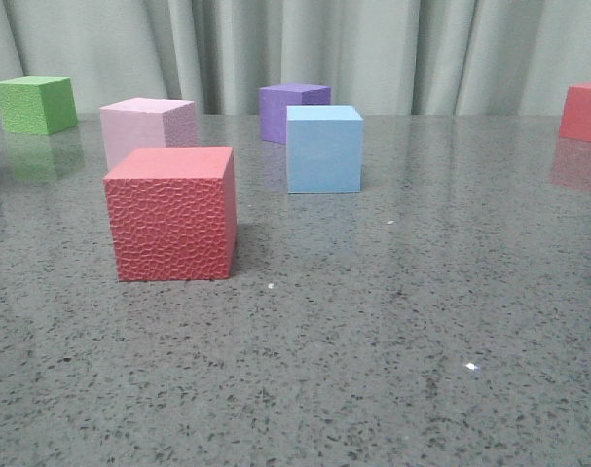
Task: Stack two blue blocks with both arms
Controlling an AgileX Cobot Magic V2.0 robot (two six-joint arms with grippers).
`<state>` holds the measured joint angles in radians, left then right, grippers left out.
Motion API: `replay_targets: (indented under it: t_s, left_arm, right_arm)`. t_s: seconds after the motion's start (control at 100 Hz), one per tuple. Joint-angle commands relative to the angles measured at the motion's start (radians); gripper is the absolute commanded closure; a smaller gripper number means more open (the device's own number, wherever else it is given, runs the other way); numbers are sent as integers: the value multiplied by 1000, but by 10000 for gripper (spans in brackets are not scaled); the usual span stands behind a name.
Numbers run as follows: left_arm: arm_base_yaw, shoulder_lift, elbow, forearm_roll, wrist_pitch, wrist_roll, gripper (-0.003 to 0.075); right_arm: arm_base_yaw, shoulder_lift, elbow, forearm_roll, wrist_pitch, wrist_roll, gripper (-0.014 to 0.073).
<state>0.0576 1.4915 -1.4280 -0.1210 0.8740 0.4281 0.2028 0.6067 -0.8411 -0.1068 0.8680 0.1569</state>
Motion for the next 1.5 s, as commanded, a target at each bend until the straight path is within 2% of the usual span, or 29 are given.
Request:
replay_targets:
  t_s: [0.0, 1.49]
  left_arm:
    - [1, -35, -36, -44, -36, 23, 39]
    - [3, 175, -27, -74, 85, -9, 39]
  right_arm:
    - [-7, 2, -24, -18, -78, -6, -52]
    - [-7, 2, -24, -18, -78, -6, -52]
